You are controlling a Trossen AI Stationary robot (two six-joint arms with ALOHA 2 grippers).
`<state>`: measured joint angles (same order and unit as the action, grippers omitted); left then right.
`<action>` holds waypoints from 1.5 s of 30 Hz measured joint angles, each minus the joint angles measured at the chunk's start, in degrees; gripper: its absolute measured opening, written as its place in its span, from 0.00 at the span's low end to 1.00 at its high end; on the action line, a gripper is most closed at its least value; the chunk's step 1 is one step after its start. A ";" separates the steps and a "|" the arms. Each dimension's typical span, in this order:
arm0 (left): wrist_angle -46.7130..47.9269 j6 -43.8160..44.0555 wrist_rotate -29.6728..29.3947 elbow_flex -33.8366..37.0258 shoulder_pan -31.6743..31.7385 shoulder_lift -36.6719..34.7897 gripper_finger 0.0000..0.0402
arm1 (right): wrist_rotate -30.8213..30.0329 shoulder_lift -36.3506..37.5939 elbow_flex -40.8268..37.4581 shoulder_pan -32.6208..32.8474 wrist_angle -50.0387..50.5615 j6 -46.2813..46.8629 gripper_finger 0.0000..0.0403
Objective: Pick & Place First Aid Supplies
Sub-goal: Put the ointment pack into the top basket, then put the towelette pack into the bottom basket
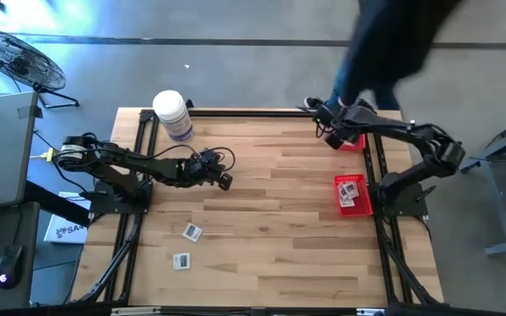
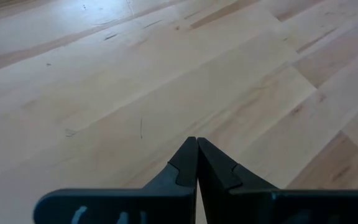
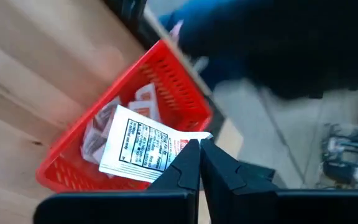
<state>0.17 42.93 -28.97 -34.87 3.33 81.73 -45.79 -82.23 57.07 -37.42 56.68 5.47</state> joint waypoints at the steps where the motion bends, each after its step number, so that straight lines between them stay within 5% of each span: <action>1: 0.00 0.01 0.07 0.00 0.00 0.00 0.00 | 1.17 -0.08 -1.23 -1.54 -1.40 -1.39 0.01; 7: -0.02 0.01 0.58 0.00 0.00 0.00 0.00 | 4.13 -0.36 -9.33 -7.41 -9.11 -5.53 0.03; 14: -0.05 0.04 1.04 0.00 0.00 0.00 0.00 | 7.47 -0.36 -14.92 -8.08 -17.36 -9.01 0.16; 22: -0.01 0.42 1.16 0.00 0.00 0.00 0.00 | 4.29 -0.34 -6.74 -5.35 -8.45 -5.99 0.28; 28: 0.32 -0.06 1.99 0.01 -0.41 -0.16 0.00 | 10.94 -0.31 0.57 2.71 -8.61 -5.46 0.28; 39: 10.82 -1.92 6.80 -0.02 -15.17 -10.07 0.00 | 40.61 -0.29 -5.10 19.98 -43.23 -9.56 0.28; 45: 18.96 12.69 13.21 -0.02 -26.20 -9.07 0.00 | 42.99 -0.29 -11.08 25.96 -62.48 -12.76 0.28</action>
<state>19.12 55.62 -15.75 -34.89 -22.86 72.66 -2.80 -82.52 45.99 -11.46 -5.80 -7.28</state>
